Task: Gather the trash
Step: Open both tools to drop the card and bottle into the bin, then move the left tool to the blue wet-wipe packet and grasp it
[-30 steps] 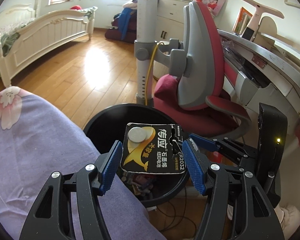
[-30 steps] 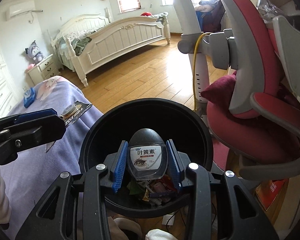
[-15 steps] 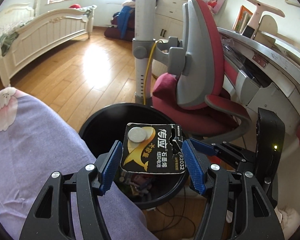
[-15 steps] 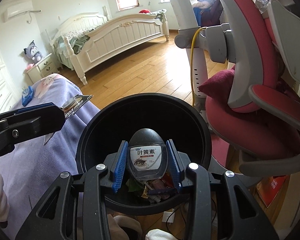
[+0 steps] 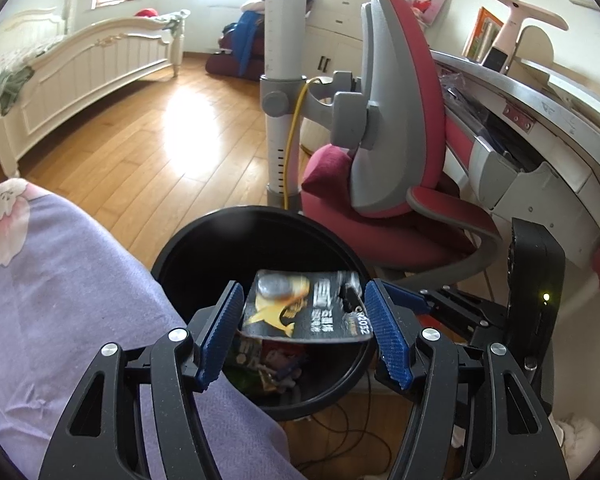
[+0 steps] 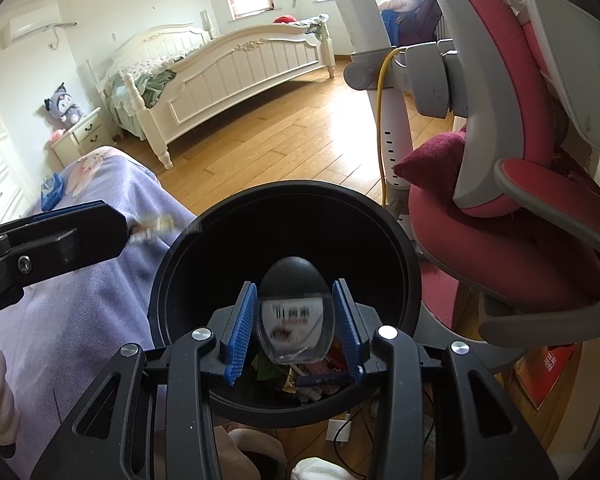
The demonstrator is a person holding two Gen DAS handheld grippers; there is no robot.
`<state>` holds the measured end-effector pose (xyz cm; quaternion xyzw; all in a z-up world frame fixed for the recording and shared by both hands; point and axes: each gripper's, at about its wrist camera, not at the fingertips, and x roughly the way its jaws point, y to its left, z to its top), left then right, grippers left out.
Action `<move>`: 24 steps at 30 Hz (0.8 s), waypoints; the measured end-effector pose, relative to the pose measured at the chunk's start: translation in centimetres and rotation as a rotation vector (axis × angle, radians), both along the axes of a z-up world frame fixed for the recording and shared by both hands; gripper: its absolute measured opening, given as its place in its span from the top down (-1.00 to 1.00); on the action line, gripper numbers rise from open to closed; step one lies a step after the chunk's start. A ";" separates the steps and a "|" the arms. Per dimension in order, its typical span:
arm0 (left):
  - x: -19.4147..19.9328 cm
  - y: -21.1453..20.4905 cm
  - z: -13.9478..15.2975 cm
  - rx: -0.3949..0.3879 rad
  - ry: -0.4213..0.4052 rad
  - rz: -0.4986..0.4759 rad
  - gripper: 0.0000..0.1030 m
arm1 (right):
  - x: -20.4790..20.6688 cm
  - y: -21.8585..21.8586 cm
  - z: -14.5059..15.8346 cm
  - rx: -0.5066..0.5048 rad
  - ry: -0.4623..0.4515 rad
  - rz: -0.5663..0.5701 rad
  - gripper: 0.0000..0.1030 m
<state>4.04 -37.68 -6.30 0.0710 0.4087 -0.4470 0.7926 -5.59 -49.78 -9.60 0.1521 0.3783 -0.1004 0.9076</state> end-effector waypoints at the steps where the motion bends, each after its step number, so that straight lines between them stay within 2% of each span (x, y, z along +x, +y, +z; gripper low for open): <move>1: 0.0 0.0 0.0 -0.003 0.001 0.000 -0.23 | 0.0 0.0 0.0 0.002 0.000 0.000 0.21; 6: -0.2 0.1 0.3 0.001 -0.010 0.005 -0.23 | 0.0 0.0 0.2 0.005 0.010 0.001 0.16; 9: -0.2 0.8 0.6 -0.006 -0.015 0.020 -0.35 | -0.1 0.4 0.3 0.000 0.008 0.007 0.07; 12: -0.2 1.4 0.9 -0.007 -0.023 0.032 -0.35 | -0.2 0.8 0.5 -0.003 0.006 0.013 0.06; 13: -0.1 1.7 1.0 -0.005 -0.028 0.040 -0.35 | -0.2 0.9 0.6 -0.005 0.006 0.016 0.03; 14: -0.1 2.0 1.2 -0.004 -0.034 0.047 -0.36 | -0.1 1.0 0.6 -0.005 0.006 0.018 -0.09; 16: 0.0 2.8 1.4 -0.003 -0.048 0.069 -0.55 | -0.1 1.3 0.8 -0.002 -0.002 0.021 -0.16; 24: 2.0 7.7 2.2 -0.002 -0.068 0.214 -0.56 | 1.0 3.2 1.8 -0.013 -0.011 0.059 -0.16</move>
